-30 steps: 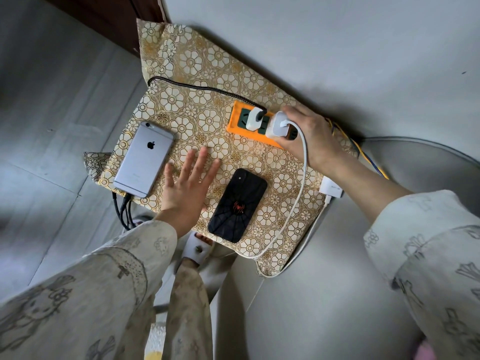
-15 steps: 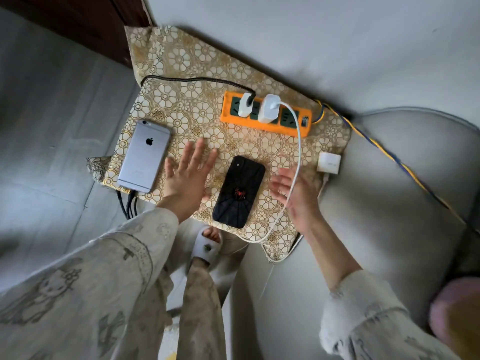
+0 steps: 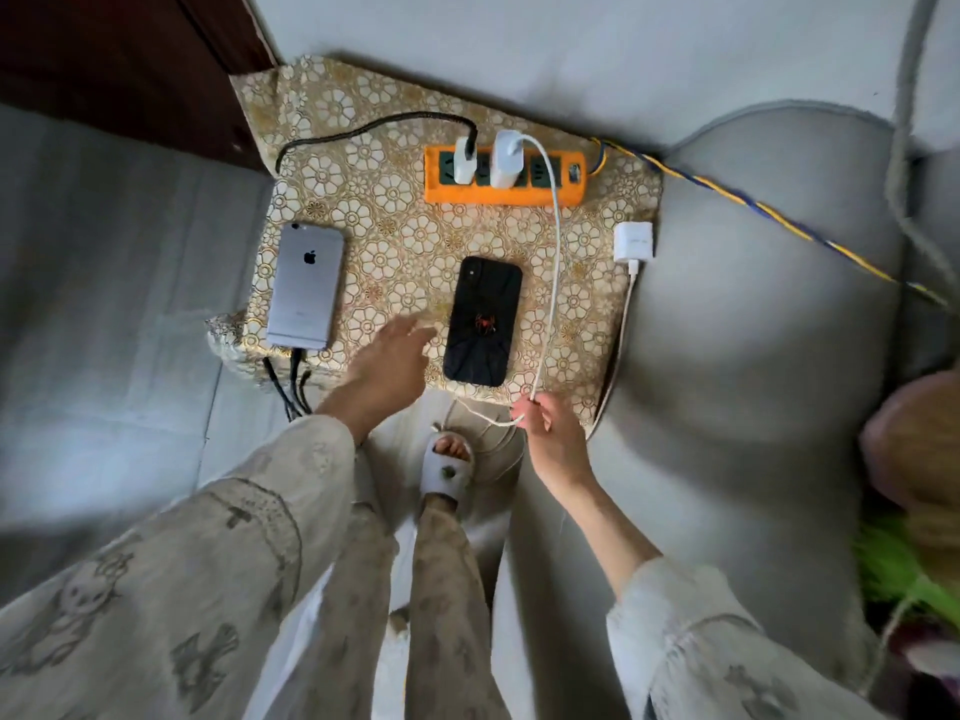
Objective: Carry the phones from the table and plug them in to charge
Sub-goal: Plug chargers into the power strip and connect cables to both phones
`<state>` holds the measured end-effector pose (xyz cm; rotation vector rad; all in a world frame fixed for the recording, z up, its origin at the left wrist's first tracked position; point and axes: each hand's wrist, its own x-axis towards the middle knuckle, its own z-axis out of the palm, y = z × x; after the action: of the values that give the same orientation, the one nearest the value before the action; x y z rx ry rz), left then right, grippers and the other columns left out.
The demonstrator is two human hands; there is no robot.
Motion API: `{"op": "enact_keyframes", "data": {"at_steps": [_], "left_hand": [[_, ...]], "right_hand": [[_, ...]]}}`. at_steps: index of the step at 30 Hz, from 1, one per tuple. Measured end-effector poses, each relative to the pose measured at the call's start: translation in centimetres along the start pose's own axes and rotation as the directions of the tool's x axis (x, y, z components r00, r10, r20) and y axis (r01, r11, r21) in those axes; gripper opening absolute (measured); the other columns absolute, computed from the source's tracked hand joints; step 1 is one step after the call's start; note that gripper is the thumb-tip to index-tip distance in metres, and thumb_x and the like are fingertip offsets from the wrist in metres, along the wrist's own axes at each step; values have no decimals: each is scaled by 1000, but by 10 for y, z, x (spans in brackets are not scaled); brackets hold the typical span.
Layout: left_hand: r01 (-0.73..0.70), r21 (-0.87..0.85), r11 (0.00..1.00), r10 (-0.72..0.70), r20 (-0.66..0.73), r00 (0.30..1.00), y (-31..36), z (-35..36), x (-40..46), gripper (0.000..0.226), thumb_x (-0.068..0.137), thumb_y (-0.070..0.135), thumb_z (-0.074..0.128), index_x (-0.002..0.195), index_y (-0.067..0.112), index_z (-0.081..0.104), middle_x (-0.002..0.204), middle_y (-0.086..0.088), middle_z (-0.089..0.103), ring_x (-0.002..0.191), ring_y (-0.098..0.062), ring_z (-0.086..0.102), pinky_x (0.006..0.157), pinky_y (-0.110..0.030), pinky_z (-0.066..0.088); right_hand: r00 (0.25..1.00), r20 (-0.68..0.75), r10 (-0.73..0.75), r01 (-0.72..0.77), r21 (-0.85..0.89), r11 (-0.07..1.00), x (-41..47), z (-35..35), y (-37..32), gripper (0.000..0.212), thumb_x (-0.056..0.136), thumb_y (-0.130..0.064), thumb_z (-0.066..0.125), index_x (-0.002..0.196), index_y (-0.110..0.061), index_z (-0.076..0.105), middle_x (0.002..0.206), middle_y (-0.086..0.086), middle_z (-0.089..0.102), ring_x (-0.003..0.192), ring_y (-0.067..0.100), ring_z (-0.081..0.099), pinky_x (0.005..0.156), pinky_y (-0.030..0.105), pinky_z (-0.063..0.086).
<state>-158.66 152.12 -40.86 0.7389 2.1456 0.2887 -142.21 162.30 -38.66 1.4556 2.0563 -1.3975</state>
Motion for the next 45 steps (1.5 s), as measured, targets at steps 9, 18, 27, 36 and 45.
{"op": "enact_keyframes", "data": {"at_steps": [9, 18, 27, 36, 45], "left_hand": [[-60, -262, 963, 113, 193, 975, 18, -15, -131, 52, 91, 10, 49, 140, 16, 31, 151, -8, 28, 139, -22, 26, 114, -37, 22], [-105, -413, 905, 108, -17, 994, 35, -85, -198, 18, 91, 15, 50, 92, 8, 66, 95, -7, 69, 81, -16, 58, 75, -26, 43], [-118, -810, 574, 42, -114, 993, 59, -147, -223, 23, 92, 10, 48, 74, 15, 61, 71, -4, 68, 59, -13, 66, 58, -22, 56], [-157, -962, 222, 109, -135, 985, 84, -231, -238, 23, 95, 16, 43, 88, 8, 63, 73, -4, 73, 66, -19, 71, 61, -27, 59], [-249, -658, 710, 287, -52, 956, 69, -215, -268, 45, 90, -1, 44, 133, 12, 42, 131, -6, 52, 121, -19, 49, 103, -33, 40]], "right_hand": [[993, 105, 53, -105, 590, 800, -77, -37, -95, 16, 94, -14, 48, 97, -3, 60, 82, 12, 68, 69, 22, 66, 70, 31, 54], [993, 108, -52, -47, 749, 661, -143, -77, -155, 23, 96, -15, 43, 111, -3, 56, 106, 12, 66, 94, 25, 65, 81, 31, 52], [965, 235, -120, 101, 89, 991, -184, -48, -136, 39, 94, -7, 42, 133, -9, 46, 143, 10, 44, 129, 23, 42, 106, 35, 37], [955, 134, -263, 259, 50, 965, -199, -59, -183, 29, 93, -18, 49, 107, 3, 63, 102, 13, 71, 94, 25, 67, 83, 37, 55], [900, -54, -432, 386, 558, 735, -233, -121, -255, 17, 91, -13, 53, 96, 0, 63, 78, 8, 73, 66, 21, 72, 57, 25, 57]]}}
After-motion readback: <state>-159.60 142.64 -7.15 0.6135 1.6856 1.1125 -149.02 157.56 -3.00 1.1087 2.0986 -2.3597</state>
